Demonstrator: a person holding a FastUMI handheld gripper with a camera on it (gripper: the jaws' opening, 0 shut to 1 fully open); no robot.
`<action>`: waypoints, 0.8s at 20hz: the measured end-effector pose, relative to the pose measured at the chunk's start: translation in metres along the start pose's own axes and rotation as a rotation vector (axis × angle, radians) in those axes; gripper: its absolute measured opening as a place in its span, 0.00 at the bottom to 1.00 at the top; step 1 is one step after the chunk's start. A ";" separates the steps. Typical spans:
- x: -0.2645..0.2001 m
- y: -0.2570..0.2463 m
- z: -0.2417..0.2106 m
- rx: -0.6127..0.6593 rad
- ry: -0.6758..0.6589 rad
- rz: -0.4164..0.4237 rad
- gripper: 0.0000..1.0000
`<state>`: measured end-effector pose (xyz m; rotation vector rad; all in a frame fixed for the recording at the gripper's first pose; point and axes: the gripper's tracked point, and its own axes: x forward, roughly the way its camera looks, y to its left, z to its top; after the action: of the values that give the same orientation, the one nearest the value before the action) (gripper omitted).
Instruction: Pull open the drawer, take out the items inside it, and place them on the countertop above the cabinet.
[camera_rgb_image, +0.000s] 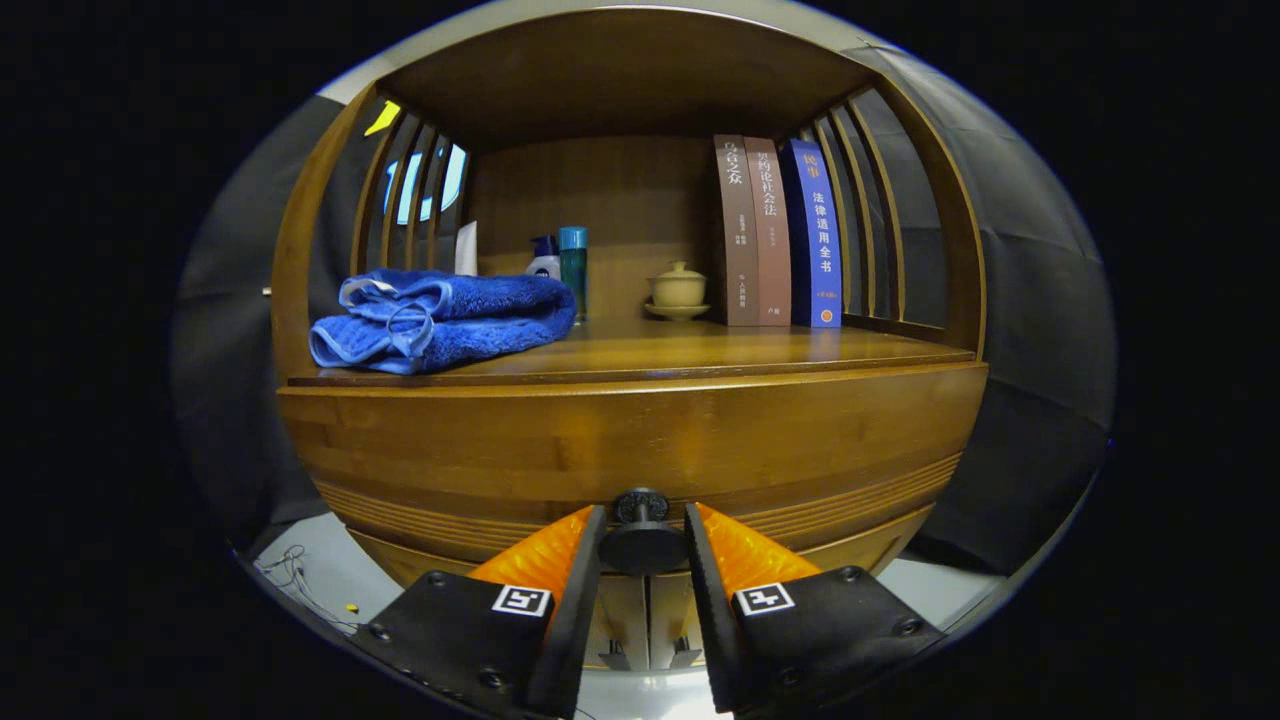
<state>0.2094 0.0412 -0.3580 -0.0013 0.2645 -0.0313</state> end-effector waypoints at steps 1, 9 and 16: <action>-0.007 -0.001 0.003 -0.013 0.002 0.010 0.48; -0.038 -0.004 -0.003 -0.033 0.006 0.008 0.27; -0.105 -0.011 -0.016 0.024 0.004 0.010 0.26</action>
<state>0.1041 0.0338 -0.3457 0.0236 0.2684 -0.0244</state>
